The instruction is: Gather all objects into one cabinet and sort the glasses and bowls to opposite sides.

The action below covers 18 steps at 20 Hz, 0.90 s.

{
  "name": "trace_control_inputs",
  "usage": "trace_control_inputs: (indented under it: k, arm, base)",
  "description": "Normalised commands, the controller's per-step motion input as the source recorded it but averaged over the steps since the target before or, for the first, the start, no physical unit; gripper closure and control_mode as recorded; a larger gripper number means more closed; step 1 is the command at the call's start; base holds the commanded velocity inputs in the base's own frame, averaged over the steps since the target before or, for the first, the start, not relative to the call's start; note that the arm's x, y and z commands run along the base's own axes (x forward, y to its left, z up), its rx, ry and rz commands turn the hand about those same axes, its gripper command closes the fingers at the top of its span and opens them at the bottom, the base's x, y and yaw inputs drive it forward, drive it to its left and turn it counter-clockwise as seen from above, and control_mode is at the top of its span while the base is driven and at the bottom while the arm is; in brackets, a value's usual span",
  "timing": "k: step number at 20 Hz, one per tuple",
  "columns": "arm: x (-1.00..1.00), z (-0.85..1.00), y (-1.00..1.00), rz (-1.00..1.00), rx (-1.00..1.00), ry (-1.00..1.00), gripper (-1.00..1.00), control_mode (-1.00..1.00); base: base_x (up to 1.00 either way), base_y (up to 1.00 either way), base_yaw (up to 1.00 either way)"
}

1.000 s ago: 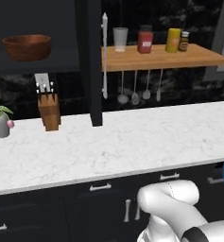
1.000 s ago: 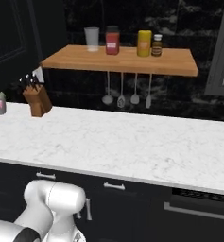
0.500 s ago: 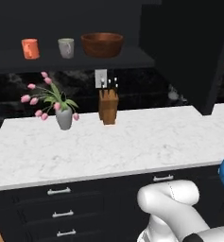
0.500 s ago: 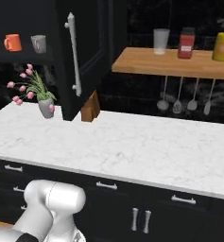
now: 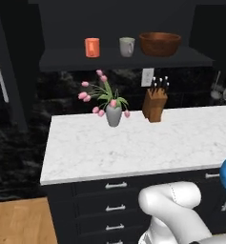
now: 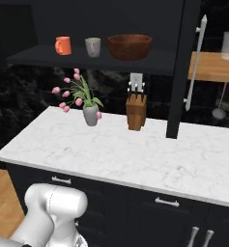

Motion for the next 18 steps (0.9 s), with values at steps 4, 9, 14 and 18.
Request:
trace_control_inputs:
  k: [4,9,14,18]
  arm:
    - [0.0,0.0,0.0,0.0,0.0,0.0,1.0,1.0]
    - [0.0,0.0,0.0,0.0,0.0,0.0,1.0,1.0]
    - [0.0,0.0,0.0,0.0,0.0,0.0,1.0,1.0]
    - [0.0,0.0,0.0,0.0,0.0,0.0,1.0,1.0]
  base:
    - [0.69,0.18,0.06]
    - [0.97,0.01,0.08]
    - [0.93,0.1,0.11]
    - [0.83,0.29,0.11]
